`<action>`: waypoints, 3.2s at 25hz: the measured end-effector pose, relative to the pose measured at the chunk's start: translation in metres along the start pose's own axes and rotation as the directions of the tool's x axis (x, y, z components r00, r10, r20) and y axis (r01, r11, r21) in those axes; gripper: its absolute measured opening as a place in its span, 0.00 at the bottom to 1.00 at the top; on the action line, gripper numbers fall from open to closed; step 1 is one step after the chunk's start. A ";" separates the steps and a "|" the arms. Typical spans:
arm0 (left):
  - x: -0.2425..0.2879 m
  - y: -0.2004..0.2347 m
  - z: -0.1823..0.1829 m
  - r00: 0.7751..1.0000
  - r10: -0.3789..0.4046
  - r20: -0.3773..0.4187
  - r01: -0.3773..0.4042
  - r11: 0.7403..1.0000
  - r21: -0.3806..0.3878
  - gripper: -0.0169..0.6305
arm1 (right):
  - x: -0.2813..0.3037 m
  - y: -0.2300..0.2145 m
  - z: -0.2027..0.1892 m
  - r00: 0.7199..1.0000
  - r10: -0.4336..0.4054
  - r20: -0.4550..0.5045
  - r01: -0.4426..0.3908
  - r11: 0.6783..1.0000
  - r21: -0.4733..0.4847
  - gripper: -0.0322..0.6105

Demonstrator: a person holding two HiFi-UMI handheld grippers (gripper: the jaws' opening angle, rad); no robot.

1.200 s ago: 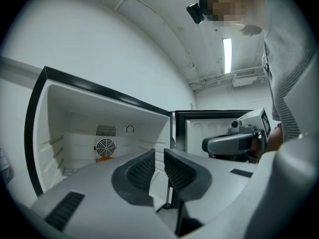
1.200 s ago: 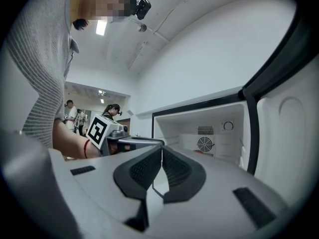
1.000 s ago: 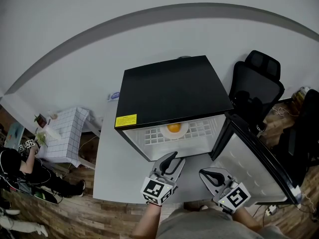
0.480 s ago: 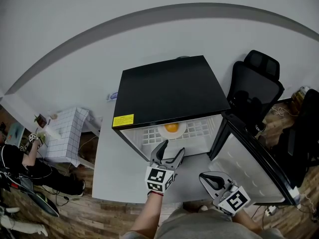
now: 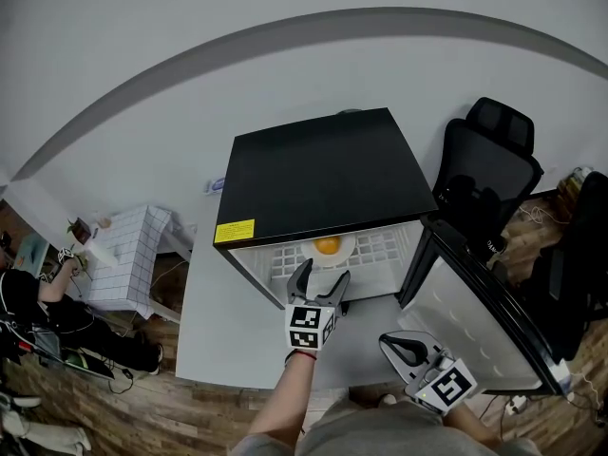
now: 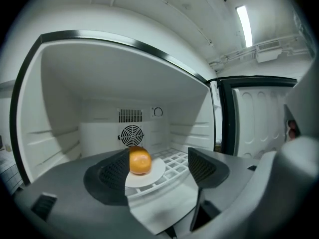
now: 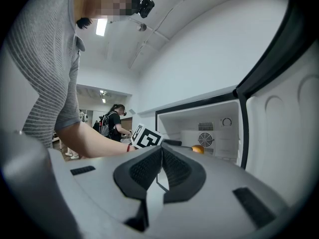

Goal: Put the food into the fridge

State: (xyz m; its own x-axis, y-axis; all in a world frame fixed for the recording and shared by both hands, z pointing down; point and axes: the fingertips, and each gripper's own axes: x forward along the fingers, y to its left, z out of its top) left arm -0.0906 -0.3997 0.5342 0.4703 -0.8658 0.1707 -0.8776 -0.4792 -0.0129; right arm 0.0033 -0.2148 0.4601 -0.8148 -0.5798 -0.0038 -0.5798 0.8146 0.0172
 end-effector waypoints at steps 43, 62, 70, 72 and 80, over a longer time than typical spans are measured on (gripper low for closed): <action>0.088 0.051 -0.023 0.972 0.201 -0.120 -0.195 0.979 0.063 0.83 | -0.015 -0.014 -0.018 0.997 -0.006 -0.074 0.005 1.000 -0.011 0.07; 0.097 0.049 -0.022 0.978 0.200 -0.050 -0.185 0.959 0.216 0.83 | 0.023 -0.032 -0.013 0.998 -0.058 -0.005 0.058 0.997 0.049 0.07; 0.100 0.052 -0.030 0.966 0.241 -0.097 -0.204 0.935 0.290 0.66 | 0.021 -0.031 -0.017 0.998 -0.066 -0.012 0.067 0.996 0.064 0.07; 0.102 0.053 -0.032 0.960 0.257 -0.110 -0.214 0.929 0.303 0.66 | 0.020 -0.031 -0.018 0.998 -0.067 -0.015 0.068 0.996 0.066 0.07; 0.101 0.055 -0.034 0.953 0.278 -0.120 -0.226 0.918 0.327 0.59 | 0.015 -0.031 -0.021 0.997 -0.075 -0.031 0.077 0.995 0.065 0.07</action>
State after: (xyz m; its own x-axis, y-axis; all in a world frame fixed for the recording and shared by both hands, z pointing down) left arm -0.0943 -0.5089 0.5840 0.1936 -0.9410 0.2776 -0.8813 -0.2911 -0.3722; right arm 0.0090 -0.2496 0.4806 -0.7681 -0.6398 0.0258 -0.6402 0.7667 -0.0486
